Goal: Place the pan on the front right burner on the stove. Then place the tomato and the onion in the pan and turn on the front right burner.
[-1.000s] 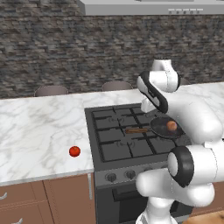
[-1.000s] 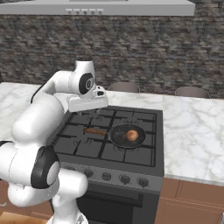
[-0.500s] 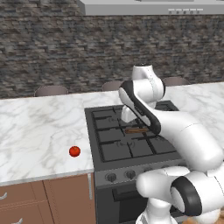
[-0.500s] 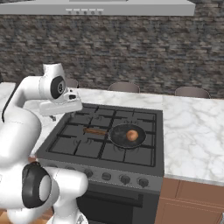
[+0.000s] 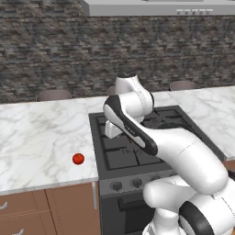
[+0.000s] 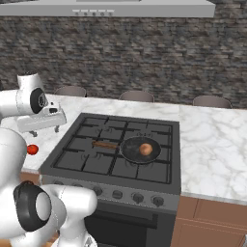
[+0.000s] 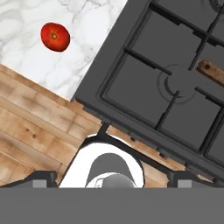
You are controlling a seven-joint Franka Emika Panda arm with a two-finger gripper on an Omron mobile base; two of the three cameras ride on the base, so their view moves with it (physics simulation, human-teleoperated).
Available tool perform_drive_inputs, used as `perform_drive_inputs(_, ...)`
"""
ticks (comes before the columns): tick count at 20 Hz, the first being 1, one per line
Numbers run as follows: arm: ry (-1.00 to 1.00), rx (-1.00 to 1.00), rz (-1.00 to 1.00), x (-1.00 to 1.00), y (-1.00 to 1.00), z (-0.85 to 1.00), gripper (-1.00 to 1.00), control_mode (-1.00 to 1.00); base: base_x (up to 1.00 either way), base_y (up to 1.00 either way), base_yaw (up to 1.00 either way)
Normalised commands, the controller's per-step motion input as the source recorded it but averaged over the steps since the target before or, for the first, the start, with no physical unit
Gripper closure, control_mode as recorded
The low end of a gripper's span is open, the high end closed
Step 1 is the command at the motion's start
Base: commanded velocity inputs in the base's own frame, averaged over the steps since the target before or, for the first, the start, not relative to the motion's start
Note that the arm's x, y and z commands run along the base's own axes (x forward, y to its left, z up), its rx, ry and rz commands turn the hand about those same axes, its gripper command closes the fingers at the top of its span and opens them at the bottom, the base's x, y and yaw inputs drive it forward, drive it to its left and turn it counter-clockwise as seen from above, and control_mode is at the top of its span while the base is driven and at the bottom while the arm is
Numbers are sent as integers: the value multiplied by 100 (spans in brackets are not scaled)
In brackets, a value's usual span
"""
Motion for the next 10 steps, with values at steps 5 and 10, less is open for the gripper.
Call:
perform_drive_inputs(5, 0, 0, 3, -3, 64, 0, -100, -100, 0, 0, 0)
perform_drive_inputs(10, 0, 0, 4, 0, 46, -3, -100, -100, 0, 0, 0)
